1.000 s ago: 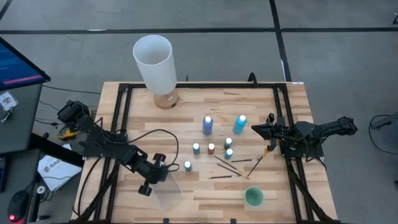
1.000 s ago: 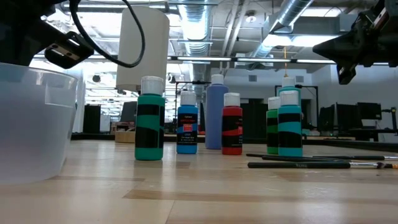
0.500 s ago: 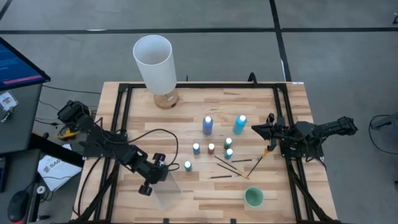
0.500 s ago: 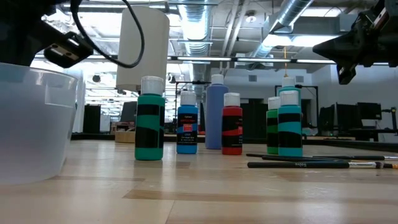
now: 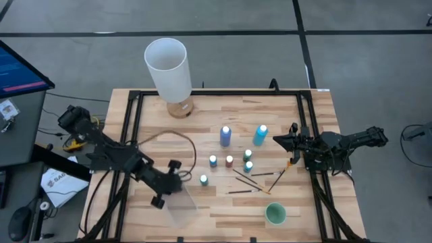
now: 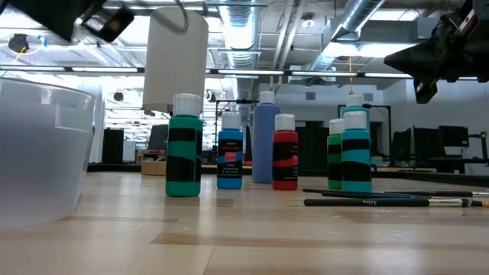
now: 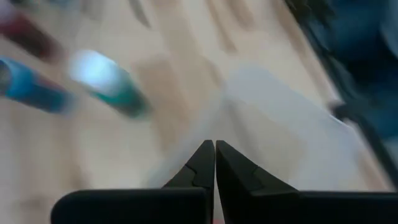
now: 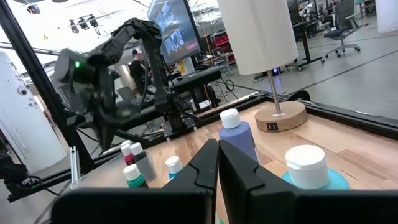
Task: Pick & Place Paint Supplies
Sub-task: Put the green paint bottle into the transparent bin
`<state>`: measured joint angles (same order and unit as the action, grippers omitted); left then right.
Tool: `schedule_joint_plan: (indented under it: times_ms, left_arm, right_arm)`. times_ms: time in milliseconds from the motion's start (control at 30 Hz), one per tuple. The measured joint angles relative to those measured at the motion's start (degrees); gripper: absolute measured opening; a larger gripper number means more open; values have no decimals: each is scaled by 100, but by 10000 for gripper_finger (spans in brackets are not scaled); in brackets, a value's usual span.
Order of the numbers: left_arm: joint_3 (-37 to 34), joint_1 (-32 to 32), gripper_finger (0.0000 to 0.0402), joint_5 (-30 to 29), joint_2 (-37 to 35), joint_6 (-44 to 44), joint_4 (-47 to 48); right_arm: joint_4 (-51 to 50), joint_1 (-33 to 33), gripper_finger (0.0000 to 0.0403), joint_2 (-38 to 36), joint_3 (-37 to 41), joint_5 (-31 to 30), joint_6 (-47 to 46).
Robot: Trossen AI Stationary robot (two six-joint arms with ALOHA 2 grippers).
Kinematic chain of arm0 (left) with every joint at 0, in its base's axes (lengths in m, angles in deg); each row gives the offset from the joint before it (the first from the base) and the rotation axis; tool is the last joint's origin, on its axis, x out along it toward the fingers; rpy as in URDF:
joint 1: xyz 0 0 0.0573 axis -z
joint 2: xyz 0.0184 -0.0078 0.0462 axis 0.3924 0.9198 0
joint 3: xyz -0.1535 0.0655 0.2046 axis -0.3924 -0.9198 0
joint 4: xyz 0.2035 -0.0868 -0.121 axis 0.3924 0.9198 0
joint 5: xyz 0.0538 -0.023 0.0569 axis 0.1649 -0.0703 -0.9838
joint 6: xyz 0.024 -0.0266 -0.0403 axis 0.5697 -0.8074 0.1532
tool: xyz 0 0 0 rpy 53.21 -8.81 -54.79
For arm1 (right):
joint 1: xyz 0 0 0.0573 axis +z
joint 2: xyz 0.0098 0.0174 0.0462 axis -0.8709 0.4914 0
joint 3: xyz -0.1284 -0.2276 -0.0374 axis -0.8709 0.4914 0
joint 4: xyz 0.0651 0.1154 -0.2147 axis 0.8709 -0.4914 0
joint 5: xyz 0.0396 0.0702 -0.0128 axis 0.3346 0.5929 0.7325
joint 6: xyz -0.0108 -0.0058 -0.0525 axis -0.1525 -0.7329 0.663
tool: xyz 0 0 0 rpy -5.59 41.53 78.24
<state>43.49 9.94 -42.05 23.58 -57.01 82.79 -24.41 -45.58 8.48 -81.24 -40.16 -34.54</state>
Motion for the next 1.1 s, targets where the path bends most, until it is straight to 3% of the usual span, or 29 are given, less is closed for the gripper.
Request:
schedule_joint_plan:
  times_ms: [100, 200, 367, 667, 1100]
  left_arm:
    - [0, -108, 14, -793, -435, 638, -110]
    - [0, -279, 37, -979, -812, 1433, -537]
    - [0, -649, 102, -484, -1010, 2268, -1134]
    - [0, -1281, 216, 132, -190, 2248, -1469]
    - [-4, -1514, 249, 631, 781, 2291, -1909]
  right_arm:
    - [10, 0, 8, 1, 0, 0, 0]
    - [10, 0, 8, 0, 0, 2, 0]
    - [12, 0, 8, 0, 0, 1, 1]
    - [8, 0, 8, 0, 0, 0, 0]
    - [-3, -1, 8, 0, 2, 0, 0]
